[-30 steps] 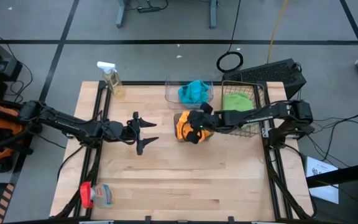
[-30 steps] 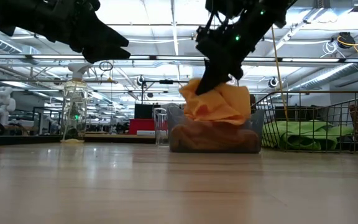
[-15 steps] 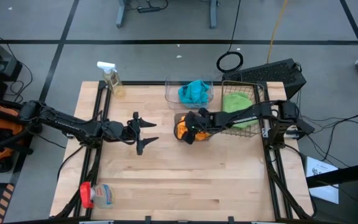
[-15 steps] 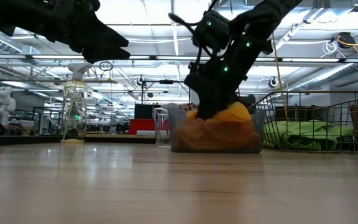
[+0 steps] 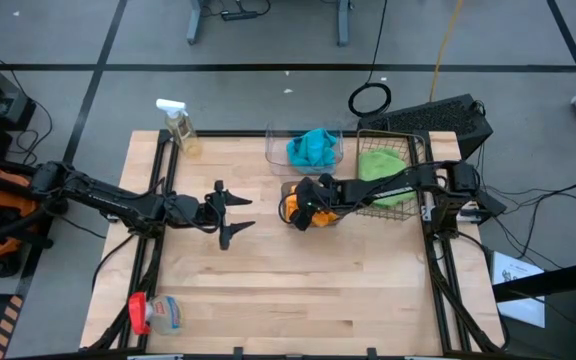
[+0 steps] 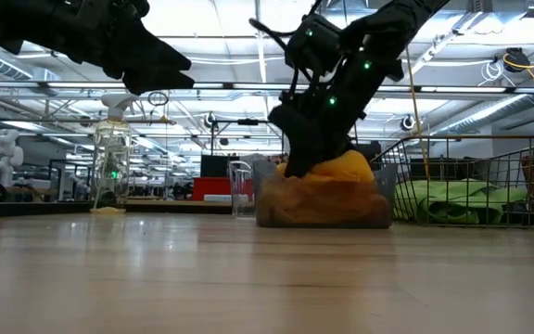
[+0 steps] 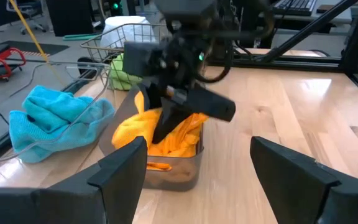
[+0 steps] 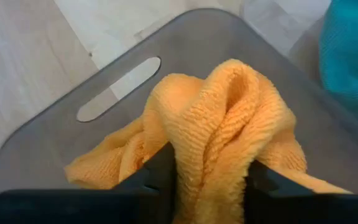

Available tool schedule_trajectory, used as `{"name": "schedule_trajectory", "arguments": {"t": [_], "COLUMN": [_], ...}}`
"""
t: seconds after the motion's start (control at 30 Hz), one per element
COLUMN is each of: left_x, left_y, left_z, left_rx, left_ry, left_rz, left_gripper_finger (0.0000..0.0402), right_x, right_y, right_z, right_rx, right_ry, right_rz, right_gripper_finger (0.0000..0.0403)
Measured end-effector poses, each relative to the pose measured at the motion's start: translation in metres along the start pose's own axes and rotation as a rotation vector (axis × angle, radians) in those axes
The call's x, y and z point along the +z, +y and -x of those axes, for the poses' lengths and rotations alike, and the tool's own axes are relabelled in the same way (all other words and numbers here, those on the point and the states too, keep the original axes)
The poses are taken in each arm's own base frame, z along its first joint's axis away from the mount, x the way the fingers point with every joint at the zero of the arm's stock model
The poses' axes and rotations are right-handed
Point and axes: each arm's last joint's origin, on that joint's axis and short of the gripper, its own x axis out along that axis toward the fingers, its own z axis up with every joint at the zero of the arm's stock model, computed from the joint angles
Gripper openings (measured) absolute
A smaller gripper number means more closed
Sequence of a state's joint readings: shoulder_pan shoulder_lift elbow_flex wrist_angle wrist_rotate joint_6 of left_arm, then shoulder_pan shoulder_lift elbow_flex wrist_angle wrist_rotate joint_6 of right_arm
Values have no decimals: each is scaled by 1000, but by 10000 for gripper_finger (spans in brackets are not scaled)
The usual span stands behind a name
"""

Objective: Sort microfiber towel by color & place in baskets
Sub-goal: Put the orange towel into the black bin

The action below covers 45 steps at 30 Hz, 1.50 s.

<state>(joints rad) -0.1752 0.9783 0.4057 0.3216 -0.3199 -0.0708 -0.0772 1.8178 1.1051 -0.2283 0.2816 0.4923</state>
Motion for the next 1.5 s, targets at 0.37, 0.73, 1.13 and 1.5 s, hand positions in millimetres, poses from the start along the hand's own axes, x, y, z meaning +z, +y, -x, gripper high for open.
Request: {"name": "schedule_trajectory", "arguments": {"t": [0.37,0.73,1.13,1.5], "left_x": [1,1,0,1], "left_y": [0,0,0,0], "left_z": [0,0,0,0], "left_rx": [0,-1,-1,-1], "left_ry": [-3,-3,-1,-3], "left_rz": [1,1,1,3], "left_gripper_finger": [290,289,289,289], "right_x": [17,23,36,53], "right_y": [-1,0,-3,1], "right_z": [49,79,120,124], "right_rx": [-19,24,27,-9], "right_ry": [49,-2,118,-54], "right_rz": [-2,-13,11,115], "right_gripper_finger": [241,292,293,294]}}
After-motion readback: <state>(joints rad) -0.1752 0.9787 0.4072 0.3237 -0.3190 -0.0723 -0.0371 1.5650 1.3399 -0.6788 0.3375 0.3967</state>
